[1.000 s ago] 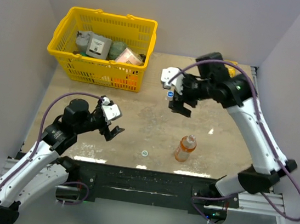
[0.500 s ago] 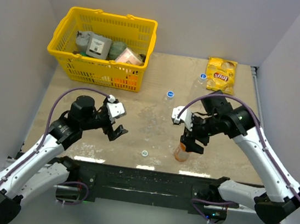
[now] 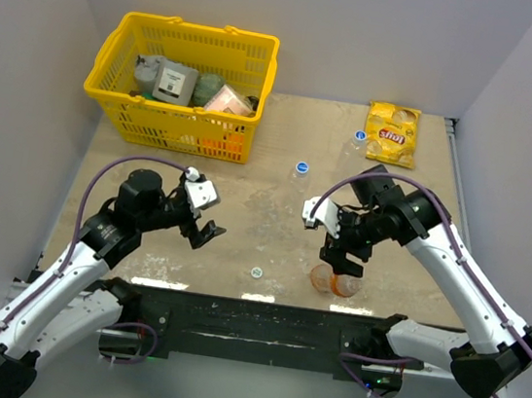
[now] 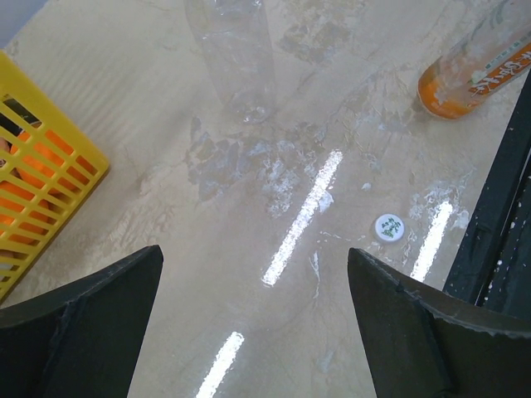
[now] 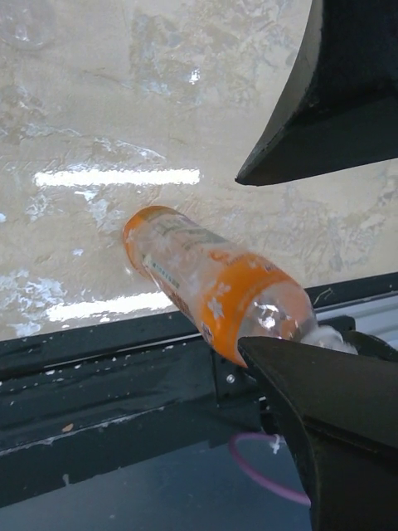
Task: Screw on the bottle caps
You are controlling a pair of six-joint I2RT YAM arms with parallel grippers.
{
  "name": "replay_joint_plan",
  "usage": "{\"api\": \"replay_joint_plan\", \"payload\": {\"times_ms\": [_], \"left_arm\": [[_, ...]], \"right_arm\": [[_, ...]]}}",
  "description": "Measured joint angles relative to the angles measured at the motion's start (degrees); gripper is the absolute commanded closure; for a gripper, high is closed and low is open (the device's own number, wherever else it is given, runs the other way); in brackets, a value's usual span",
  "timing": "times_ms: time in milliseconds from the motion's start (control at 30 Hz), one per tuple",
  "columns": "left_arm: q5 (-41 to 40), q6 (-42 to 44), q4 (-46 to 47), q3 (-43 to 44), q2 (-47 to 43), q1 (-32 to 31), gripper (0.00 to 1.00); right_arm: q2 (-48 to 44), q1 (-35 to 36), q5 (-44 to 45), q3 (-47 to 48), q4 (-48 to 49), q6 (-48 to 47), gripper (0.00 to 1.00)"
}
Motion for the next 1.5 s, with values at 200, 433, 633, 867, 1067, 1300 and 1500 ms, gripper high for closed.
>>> {"api": "replay_joint_plan", "payload": {"times_ms": [200,433,633,867,1067,1300,1500], "left_arm": [[0.0,0.0,0.1,0.0,0.2,0.3,0.02],[1.7,0.8,0.2,0.0,1.5,0.3,0.02],[10.2,9.9,-7.4,11.3,12.5,-5.3,0.00],[10.0,28.2,-16.7,33.7,32.6,-24.7,0.00],[7.4,41.6,-23.9,42.0,45.7,-33.5,0.01],[4.1,53.4,-27.9,51.5,64.0,-39.5,0.02],[0.7,59.8,-28.2,52.9,73.2,-42.5,0.02]], "right_arm": [[0.0,0.0,1.6,-2.6,0.1,-2.1,0.20],[-1.8,0.0,4.1,-12.3,2.0,0.2,0.20],[-10.0,-1.3,4.9,-10.2,6.5,7.1,0.19],[-11.8,-3.4,6.2,6.1,14.4,16.9,0.16],[-13.1,-7.7,18.1,15.0,20.6,21.7,0.12],[-11.3,-9.4,26.1,23.8,25.9,24.2,0.08],[-11.9,-9.9,26.4,24.2,26.0,25.4,0.07]]}}
